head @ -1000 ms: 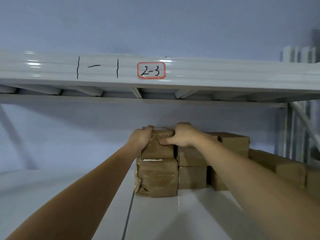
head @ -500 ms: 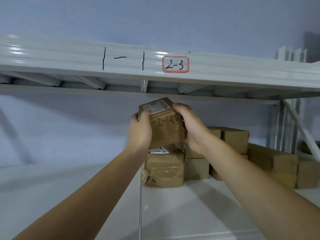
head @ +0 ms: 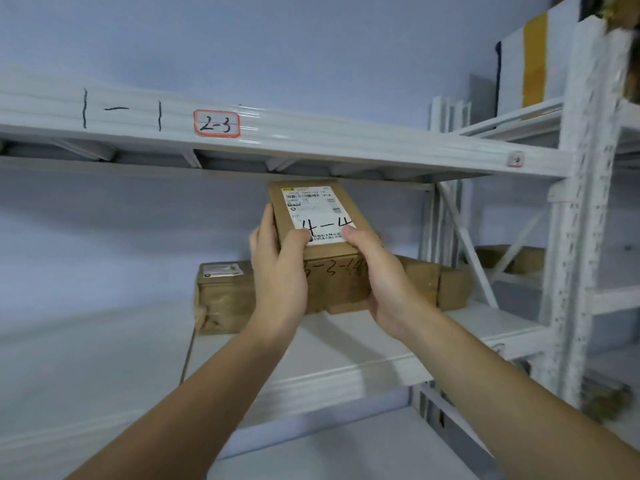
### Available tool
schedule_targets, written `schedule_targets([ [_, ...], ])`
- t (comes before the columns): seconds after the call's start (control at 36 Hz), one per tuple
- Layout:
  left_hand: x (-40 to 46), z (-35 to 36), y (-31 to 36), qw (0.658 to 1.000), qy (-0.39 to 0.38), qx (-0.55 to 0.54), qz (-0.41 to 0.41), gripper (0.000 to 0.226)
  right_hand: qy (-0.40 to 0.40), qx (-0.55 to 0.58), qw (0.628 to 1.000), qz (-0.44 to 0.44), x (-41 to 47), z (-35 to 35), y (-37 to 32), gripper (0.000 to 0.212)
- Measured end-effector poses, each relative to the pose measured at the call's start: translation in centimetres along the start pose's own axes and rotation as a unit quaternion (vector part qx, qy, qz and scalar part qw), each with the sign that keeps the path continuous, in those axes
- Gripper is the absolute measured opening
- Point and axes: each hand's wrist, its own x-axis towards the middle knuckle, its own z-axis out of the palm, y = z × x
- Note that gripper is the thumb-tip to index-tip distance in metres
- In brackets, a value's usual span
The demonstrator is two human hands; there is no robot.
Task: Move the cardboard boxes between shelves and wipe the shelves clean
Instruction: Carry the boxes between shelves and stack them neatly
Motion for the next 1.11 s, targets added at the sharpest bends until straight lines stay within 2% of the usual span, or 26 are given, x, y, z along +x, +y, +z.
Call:
schedule_targets([
  [0.08,-2.8,4.1,0.3,1.000,-0.010,-0.007,0.004,0.055,0.044,-0.005,0.999,0.000,-2.9,-4.0,-1.2,0.034],
  [0.17,-6.0,8.8,0.5,0.997,-0.036,-0.051,-0.035,0.039,0.081,-0.023,0.996,0.000,-6.2,-8.8,-2.5,0.030],
  [0.22,-8.6,12.1,0.7,0.995,-0.060,-0.058,-0.054,0.037,0.102,-0.039,0.994,0.002,-8.7,-12.3,-3.5,0.028],
  [0.31,-12.3,17.2,0.2,0.991,-0.092,-0.065,-0.070,0.050,0.139,-0.075,0.987,0.013,-12.6,-17.6,-4.6,0.027],
  [0.39,-15.8,22.0,-0.2,0.982,-0.126,-0.094,-0.101,0.041,0.192,-0.086,0.977,0.027,-16.1,-22.6,-5.3,0.029],
  [0.61,-22.5,32.9,-1.7,0.961,-0.217,-0.105,-0.132,0.042,0.310,-0.071,0.946,0.067,-22.3,-33.7,-6.1,0.032],
  [0.67,-23.4,35.3,-2.1,0.957,-0.231,-0.105,-0.143,0.050,0.329,-0.069,0.939,0.069,-23.1,-36.2,-6.3,0.027],
  [0.72,-24.2,37.8,-2.7,0.949,-0.245,-0.117,-0.163,0.044,0.342,-0.068,0.935,0.068,-23.7,-38.7,-6.4,0.026],
  [0.78,-24.8,40.2,-3.2,0.941,-0.264,-0.131,-0.167,0.038,0.351,-0.072,0.931,0.067,-23.9,-41.2,-6.4,0.036],
  [0.83,-25.0,42.8,-4.0,0.936,-0.277,-0.141,-0.166,0.040,0.361,-0.076,0.927,0.070,-23.8,-43.7,-6.2,0.051],
  [0.89,-25.0,45.4,-5.2,0.935,-0.283,-0.138,-0.165,0.047,0.368,-0.076,0.924,0.074,-23.4,-46.3,-6.1,0.055],
  [0.94,-24.7,48.1,-6.5,0.932,-0.286,-0.141,-0.172,0.059,0.373,-0.088,0.921,0.069,-22.6,-48.8,-6.1,0.046],
  [1.0,-24.1,50.9,-7.8,0.929,-0.286,-0.150,-0.180,0.055,0.383,-0.093,0.917,0.064,-21.5,-51.2,-6.2,0.033],
  [1.11,-22.2,56.2,-10.3,0.926,-0.285,-0.170,-0.178,0.050,0.395,-0.103,0.911,0.060,-18.7,-55.7,-6.5,0.027],
])
